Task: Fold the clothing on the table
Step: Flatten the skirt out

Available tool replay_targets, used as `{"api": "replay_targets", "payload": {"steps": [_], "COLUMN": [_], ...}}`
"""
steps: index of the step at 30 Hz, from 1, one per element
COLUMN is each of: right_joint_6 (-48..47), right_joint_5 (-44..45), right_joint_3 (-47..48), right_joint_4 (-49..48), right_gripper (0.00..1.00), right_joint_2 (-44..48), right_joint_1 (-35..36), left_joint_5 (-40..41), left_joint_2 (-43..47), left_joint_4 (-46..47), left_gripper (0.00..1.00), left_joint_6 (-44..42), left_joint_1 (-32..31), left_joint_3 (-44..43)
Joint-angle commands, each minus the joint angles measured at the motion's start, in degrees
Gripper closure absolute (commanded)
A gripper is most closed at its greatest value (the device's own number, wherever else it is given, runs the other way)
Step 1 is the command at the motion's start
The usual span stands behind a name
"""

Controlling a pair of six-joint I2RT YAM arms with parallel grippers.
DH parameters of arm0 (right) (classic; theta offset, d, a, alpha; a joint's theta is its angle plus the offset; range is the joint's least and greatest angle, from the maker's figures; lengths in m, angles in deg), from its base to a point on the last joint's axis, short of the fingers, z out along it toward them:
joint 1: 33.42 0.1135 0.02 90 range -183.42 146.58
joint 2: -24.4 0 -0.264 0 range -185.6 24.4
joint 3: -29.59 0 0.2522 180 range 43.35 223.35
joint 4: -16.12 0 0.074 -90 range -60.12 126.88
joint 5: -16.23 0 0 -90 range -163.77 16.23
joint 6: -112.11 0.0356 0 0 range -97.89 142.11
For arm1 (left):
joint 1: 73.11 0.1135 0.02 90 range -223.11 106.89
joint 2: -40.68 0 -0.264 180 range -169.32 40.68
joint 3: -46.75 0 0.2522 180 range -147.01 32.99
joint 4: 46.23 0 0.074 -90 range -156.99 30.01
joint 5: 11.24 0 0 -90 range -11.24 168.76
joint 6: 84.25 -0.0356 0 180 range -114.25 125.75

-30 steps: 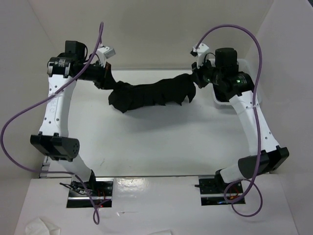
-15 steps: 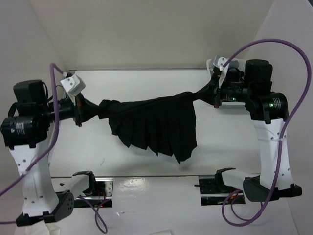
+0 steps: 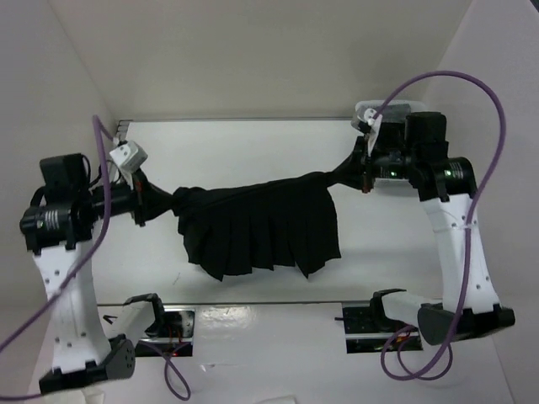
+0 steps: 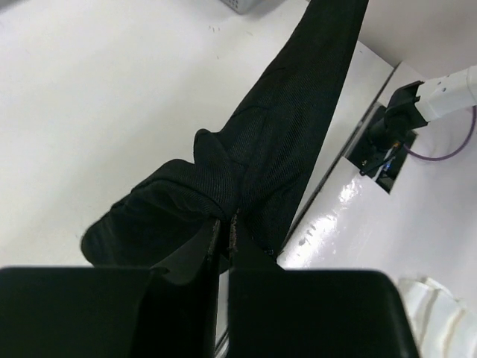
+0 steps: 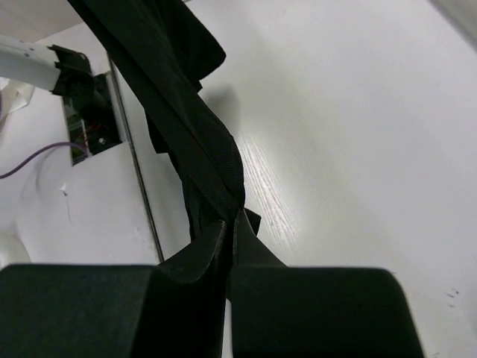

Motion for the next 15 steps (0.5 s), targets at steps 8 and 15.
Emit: {"api": "replay_targets", "payload": {"steps": [8,15], "right_joint_6": [5.3,7.1], "right_joint_5": [33.8,45.7], "right_joint_3": [-3.2,4.4], "right_joint_4": [-21.9,-30.9], "right_gripper": [1.00,1.00], "right_joint_2": [-17.3,-32.6], "right_joint_1": [6.9,7.5], "left_joint_5": [12.8,24.6], "left_joint_2": [-29.1,-50.2], "left_joint_4": [15.9,21.1], "left_gripper": [1.00,1.00], "left_joint_6": [1.2,6.5], "left_joint_1": [-5.6,-10.9], "left_joint_3": [0.8,-17.7]}}
